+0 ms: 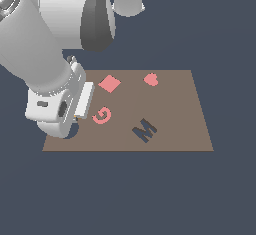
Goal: Insert a designated object into the corresponding slot on a board.
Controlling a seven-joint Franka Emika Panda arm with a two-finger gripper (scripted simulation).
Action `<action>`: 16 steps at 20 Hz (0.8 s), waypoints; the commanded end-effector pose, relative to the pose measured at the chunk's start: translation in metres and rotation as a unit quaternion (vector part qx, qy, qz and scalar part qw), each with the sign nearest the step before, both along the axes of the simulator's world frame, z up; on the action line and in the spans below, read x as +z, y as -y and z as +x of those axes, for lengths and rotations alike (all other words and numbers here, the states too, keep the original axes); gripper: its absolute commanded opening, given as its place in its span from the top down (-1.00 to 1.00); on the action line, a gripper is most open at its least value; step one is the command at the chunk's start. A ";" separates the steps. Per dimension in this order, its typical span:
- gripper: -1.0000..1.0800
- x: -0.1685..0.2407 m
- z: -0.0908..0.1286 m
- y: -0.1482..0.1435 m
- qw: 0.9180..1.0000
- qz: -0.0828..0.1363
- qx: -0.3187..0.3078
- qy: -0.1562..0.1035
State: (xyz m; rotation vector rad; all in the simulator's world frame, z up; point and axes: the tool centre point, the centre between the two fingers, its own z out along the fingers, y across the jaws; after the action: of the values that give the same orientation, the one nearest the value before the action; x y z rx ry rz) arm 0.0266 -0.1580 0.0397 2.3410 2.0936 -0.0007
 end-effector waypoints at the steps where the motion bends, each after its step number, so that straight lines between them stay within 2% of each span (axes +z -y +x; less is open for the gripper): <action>1: 1.00 0.001 0.011 0.007 0.999 0.000 0.035 0.000; 9: 1.00 0.001 0.038 0.020 0.993 0.000 0.114 0.000; 16: 1.00 0.001 0.053 0.024 0.988 0.000 0.153 0.000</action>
State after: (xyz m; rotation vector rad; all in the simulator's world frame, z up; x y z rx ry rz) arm 0.0767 -0.1816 0.0402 2.0113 2.4129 -0.0011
